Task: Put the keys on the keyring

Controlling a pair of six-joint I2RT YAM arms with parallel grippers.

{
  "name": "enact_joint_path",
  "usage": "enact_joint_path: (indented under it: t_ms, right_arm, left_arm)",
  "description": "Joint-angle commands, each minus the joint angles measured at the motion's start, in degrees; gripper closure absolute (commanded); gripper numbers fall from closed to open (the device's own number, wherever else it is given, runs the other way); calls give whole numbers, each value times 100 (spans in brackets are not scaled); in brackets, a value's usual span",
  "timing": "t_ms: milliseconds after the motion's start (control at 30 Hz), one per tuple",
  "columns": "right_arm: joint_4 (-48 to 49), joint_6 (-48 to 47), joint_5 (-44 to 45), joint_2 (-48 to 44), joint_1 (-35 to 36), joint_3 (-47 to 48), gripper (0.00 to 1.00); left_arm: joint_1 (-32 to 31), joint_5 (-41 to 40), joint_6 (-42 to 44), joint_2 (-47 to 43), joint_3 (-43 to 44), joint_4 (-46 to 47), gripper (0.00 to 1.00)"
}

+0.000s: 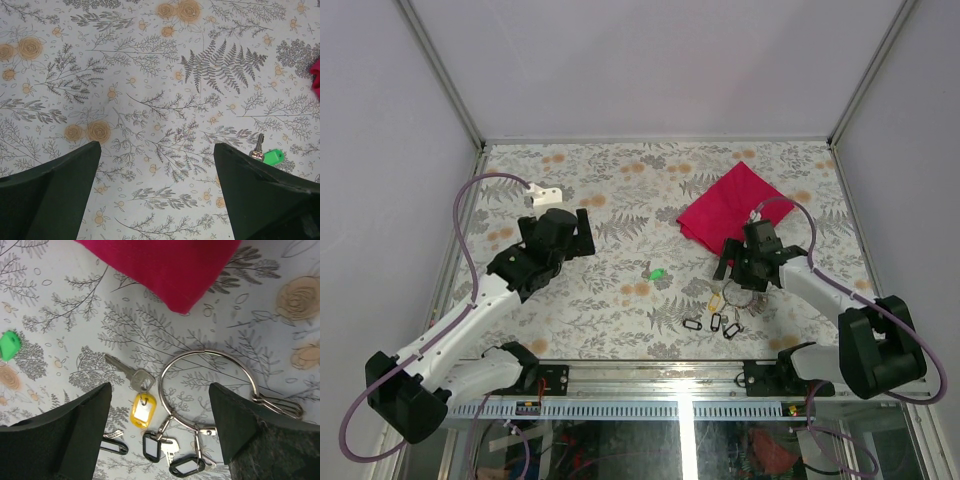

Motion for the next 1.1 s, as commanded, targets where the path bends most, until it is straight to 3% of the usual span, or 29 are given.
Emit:
enact_joint_path:
  t_ms: [0,433,800,933,1067]
  right_arm:
    - [507,43,-449,176,-13,-67,15]
    - [1127,336,-1014,689,142,-173,22]
    - [1752,711,-1008,1338,1361,275,22]
    - [1909,271,-1225,1487,1437,506,25]
    - [1619,-513,-933,971,1437,627,26]
  left_arm:
    - [46,-29,91,31,14,169,0]
    - [96,60,120,51,-12,185,0]
    - [131,162,147,113,-22,231,0]
    - [139,176,183,146,-11,236,0]
    - [140,286,209,164,-33,266,0]
